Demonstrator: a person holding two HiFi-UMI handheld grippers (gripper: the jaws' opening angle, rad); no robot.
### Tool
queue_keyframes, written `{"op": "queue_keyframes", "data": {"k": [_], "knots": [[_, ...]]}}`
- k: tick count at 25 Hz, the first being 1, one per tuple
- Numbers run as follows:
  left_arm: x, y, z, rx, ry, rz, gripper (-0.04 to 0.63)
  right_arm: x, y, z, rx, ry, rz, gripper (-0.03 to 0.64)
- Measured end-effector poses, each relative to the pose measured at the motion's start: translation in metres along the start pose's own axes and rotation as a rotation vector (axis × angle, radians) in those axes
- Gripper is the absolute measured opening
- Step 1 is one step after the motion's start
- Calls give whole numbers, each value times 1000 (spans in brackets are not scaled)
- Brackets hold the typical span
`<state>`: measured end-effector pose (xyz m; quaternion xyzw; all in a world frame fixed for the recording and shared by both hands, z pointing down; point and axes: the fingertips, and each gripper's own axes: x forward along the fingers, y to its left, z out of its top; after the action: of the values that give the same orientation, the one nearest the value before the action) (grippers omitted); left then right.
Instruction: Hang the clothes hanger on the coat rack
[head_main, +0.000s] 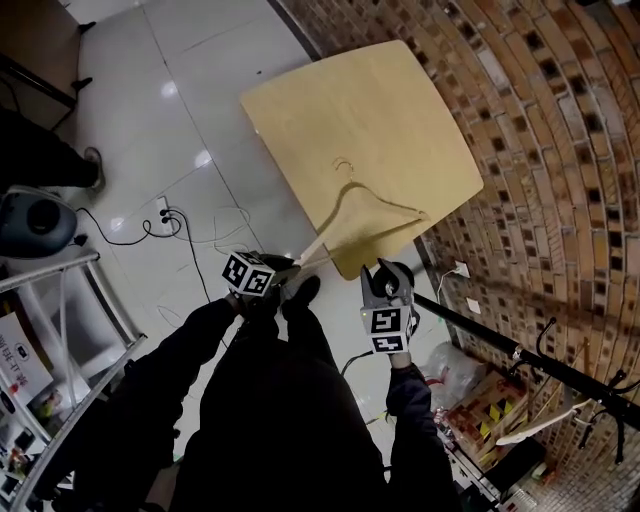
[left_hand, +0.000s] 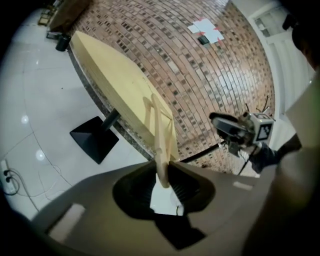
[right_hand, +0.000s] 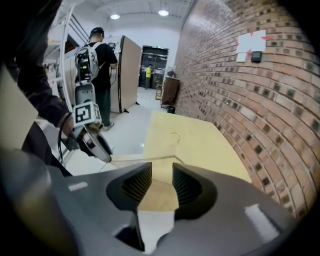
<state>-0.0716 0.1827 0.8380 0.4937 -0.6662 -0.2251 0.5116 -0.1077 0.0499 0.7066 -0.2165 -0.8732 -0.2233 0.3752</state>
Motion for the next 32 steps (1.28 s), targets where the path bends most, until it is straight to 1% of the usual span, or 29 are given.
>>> {"op": "queue_keyframes", "data": {"k": [2,6,7,9,10,13,15,17,19,24,26,28,32], "knots": [[-11,1,2,36,7,10,80,29,-16,1,-124,45,8,146],[-25,-3,5,91,20,22,75,94,-39,-5,-387,144,46,202],[-28,-5,6,101,22,25,75,110,-43,-10,-444,174,49,202],[-34,-8,8,124,29,33,74,135,-53,-22,-524,229,39,204],[-37,-9,9,135,34,36,74,145,-57,-27,-537,248,35,229],[-44,-11,11,173,49,42,72,162,-64,-35,-522,277,38,238],[-49,-11,13,205,59,53,71,168,-69,-37,-519,283,24,235],[-54,-10,15,223,62,60,70,170,-73,-35,-510,274,15,141],[-57,-11,20,240,66,63,69,167,-74,-32,-502,260,11,92],[-71,-17,34,330,103,64,67,137,-82,-9,-460,202,-45,91],[-79,-23,47,391,119,63,67,115,-89,4,-445,177,-91,89],[-84,-31,64,475,145,64,67,88,-100,16,-421,155,-149,87],[-81,-62,96,645,214,40,66,21,-125,22,-330,135,-258,81]]}}
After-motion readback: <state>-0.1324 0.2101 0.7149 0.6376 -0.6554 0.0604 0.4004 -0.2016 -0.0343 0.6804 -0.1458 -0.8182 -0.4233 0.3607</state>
